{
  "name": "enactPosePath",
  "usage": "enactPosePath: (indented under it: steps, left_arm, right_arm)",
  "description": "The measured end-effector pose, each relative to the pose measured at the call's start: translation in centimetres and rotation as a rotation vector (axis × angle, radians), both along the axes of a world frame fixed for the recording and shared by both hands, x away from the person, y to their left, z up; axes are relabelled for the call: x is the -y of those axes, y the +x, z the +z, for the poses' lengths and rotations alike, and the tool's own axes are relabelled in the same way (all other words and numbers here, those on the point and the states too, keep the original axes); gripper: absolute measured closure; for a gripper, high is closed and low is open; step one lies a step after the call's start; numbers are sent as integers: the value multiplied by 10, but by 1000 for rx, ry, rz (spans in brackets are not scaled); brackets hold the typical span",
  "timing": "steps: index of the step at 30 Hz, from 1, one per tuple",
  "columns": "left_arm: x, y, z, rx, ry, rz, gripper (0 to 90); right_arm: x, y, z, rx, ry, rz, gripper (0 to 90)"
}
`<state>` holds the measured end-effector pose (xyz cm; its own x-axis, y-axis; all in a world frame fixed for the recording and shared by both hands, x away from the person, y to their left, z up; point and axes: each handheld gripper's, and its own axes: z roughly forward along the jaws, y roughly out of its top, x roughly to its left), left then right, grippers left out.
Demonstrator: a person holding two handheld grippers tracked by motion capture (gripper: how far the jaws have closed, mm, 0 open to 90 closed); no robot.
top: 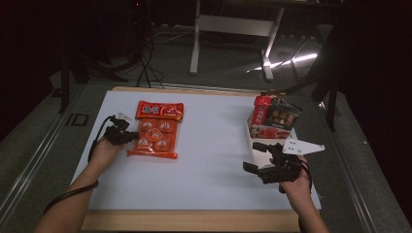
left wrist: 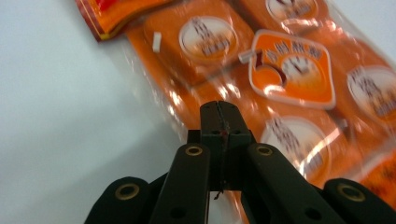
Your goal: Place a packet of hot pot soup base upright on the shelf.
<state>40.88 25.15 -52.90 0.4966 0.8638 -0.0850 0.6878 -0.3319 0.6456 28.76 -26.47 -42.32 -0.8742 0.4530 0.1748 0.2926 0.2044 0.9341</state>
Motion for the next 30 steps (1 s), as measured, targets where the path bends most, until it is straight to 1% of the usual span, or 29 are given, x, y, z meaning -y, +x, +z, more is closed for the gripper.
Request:
enactPosePath:
  steps: [1, 2, 3, 4, 6, 7, 8, 9, 10, 12, 13, 14, 15, 16, 17, 20, 21, 24, 27, 28, 29, 30]
  left_arm:
    - [1, 3, 1, 0, 0, 4, 900]
    - [1, 3, 1, 0, 0, 4, 900]
    - [1, 7, 3, 7, -12, 11, 900]
    - [3, 13, 5, 16, -8, 14, 900]
    - [5, 20, 8, 31, -2, 28, 900]
    - [5, 20, 8, 31, -2, 28, 900]
    - [7, 27, 8, 37, -4, 33, 900]
    - [8, 31, 8, 33, -2, 36, 900]
    - [8, 31, 8, 33, -2, 36, 900]
    - [10, 38, 7, 32, 2, 36, 900]
    - [12, 46, 5, 26, 6, 47, 900]
    - [12, 46, 5, 26, 6, 47, 900]
    - [14, 52, 5, 30, 10, 50, 900]
    - [15, 55, 5, 28, 8, 54, 900]
    - [15, 55, 5, 28, 8, 54, 900]
    - [16, 64, 3, 38, 24, 56, 900]
    - [16, 67, 3, 36, 18, 61, 900]
    - [17, 71, 3, 36, 25, 63, 900]
    - [18, 77, 3, 31, 36, 61, 900]
    - [19, 80, 1, 32, 44, 69, 900]
    - [19, 80, 1, 32, 44, 69, 900]
    - [20, 81, 1, 32, 55, 69, 900]
  right_arm:
    - [0, 0, 0, -1, -1, -2, 146]
    - [0, 0, 0, -1, -1, -2, 146]
    - [1, 1, -1, -2, 6, 0, 146]
    - [1, 1, -1, -2, 6, -1, 146]
    - [2, 1, -1, -4, 9, -1, 146]
    - [2, 1, -1, -6, 10, 0, 146]
    - [2, 1, -1, -4, 8, -1, 146]
    - [2, 1, -1, -4, 7, -1, 146]
    - [2, 1, -1, -6, 9, 1, 146]
    - [2, 1, -2, -5, 9, 1, 146]
    - [3, 1, -2, -6, 11, 0, 146]
    - [3, 1, -2, -6, 11, 0, 146]
    - [3, 1, -2, -7, 14, -1, 146]
    - [4, 1, -2, -7, 13, -2, 146]
    - [4, 1, -2, -8, 14, -3, 146]
    - [5, 2, -3, -9, 17, -4, 146]
    - [5, 2, -3, -10, 17, -4, 146]
    - [4, 3, -4, -14, 15, -2, 146]
    - [4, 2, -4, -12, 14, 0, 146]
    - [4, 2, -4, -12, 14, -1, 146]
    - [4, 2, -4, -12, 14, -1, 146]
    - [4, 3, -4, -13, 15, 0, 146]
